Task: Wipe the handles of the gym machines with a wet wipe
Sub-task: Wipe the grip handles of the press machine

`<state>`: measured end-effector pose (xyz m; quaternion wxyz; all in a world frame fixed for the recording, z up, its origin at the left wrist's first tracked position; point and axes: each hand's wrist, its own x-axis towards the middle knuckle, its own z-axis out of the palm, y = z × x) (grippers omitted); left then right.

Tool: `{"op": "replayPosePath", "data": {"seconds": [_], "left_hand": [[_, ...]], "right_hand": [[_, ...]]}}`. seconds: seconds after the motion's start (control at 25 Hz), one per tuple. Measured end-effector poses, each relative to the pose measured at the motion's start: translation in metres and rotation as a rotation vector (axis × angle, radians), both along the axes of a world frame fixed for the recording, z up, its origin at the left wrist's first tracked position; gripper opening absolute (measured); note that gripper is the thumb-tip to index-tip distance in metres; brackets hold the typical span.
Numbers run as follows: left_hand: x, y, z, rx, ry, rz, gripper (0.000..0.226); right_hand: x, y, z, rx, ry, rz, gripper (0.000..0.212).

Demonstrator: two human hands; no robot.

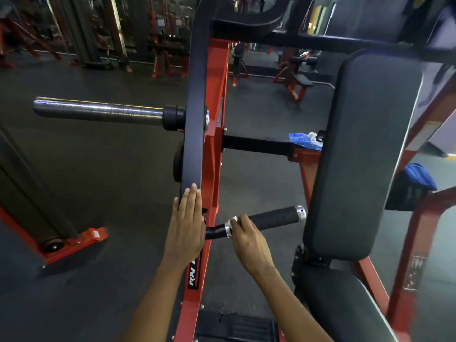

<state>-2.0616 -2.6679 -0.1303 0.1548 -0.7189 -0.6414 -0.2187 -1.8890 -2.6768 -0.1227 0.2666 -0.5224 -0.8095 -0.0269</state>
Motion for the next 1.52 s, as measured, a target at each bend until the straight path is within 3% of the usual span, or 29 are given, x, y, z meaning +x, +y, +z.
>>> {"op": "replayPosePath", "data": {"seconds": [0.36, 0.64, 0.92, 1.08, 1.24, 1.36, 1.52], "left_hand": [[0.004, 0.001, -0.004, 0.057, 0.036, -0.005, 0.064], [0.003, 0.002, 0.000, 0.044, -0.018, -0.011, 0.058], [0.002, 0.003, -0.002, 0.034, -0.079, 0.028, 0.061], [0.001, 0.003, -0.002, 0.032, -0.100, 0.014, 0.058], [0.002, 0.003, -0.001, 0.035, -0.120, -0.002, 0.056], [0.002, 0.004, -0.002, 0.025, -0.127, -0.018, 0.056], [0.001, 0.006, -0.002, 0.018, -0.119, -0.017, 0.055]], "right_hand": [[0.020, 0.008, 0.001, 0.008, -0.003, -0.013, 0.023], [0.087, 0.023, 0.017, 0.075, 0.008, -0.142, 0.003], [0.123, 0.030, 0.022, 0.054, 0.257, -0.404, 0.019], [0.096, 0.015, 0.020, 0.069, 0.144, -0.259, 0.014], [0.037, 0.001, 0.009, -0.097, 0.231, -0.166, 0.016], [0.000, -0.003, -0.004, -0.070, 0.071, -0.002, 0.026], [-0.005, -0.002, 0.002, -0.105, 0.028, 0.023, 0.020]]}}
